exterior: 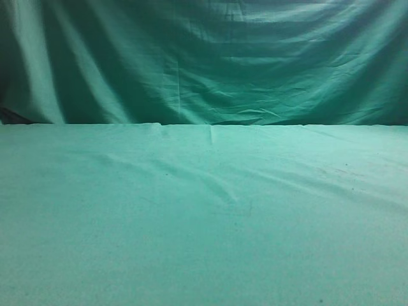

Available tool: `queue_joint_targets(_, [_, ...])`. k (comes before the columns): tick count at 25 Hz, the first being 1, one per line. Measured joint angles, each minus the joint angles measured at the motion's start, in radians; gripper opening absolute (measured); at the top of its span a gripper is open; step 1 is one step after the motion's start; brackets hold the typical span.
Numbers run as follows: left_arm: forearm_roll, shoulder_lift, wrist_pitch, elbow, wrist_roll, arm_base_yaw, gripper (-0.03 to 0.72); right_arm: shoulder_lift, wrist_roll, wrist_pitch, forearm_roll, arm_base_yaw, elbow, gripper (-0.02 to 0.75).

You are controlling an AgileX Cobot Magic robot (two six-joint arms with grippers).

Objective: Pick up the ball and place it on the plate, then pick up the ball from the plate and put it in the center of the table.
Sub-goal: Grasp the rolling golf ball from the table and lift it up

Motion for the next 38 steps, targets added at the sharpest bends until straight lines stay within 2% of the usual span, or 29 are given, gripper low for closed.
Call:
queue_joint_targets(1, [-0.011, 0.000, 0.037, -0.037, 0.000, -0.020, 0.557, 0.000, 0.000, 0.000, 0.000, 0.000, 0.000, 0.060])
queue_joint_targets(4, [-0.019, 0.000, 0.147, -0.140, 0.000, -0.093, 0.397, 0.000, 0.000, 0.000, 0.000, 0.000, 0.000, 0.060])
queue_joint_targets(8, [-0.019, 0.000, 0.267, -0.241, 0.000, -0.177, 0.127, 0.000, 0.000, 0.000, -0.007, 0.000, -0.002, 0.060])
queue_joint_targets(10, [-0.019, -0.004, 0.304, -0.266, 0.000, -0.211, 0.048, 0.000, 0.000, 0.002, -0.022, 0.000, -0.002, 0.060])
queue_joint_targets(16, [-0.042, -0.123, 0.325, -0.268, 0.000, -0.287, 0.052, 0.000, 0.000, 0.035, -0.067, 0.000, -0.002, 0.060])
queue_joint_targets(24, [-0.095, -0.332, 0.328, -0.249, 0.060, -0.410, 0.052, 0.000, 0.000, 0.037, -0.078, 0.000, -0.002, 0.060])
queue_joint_targets(31, [-0.104, -0.542, 0.125, 0.010, 0.064, -0.466, 0.052, 0.000, 0.007, 0.037, -0.078, 0.000, -0.002, 0.060])
queue_joint_targets(38, [-0.094, -0.745, -0.057, 0.326, 0.072, -0.468, 0.052, 0.000, 0.002, 0.037, -0.078, 0.000, -0.002, 0.060])
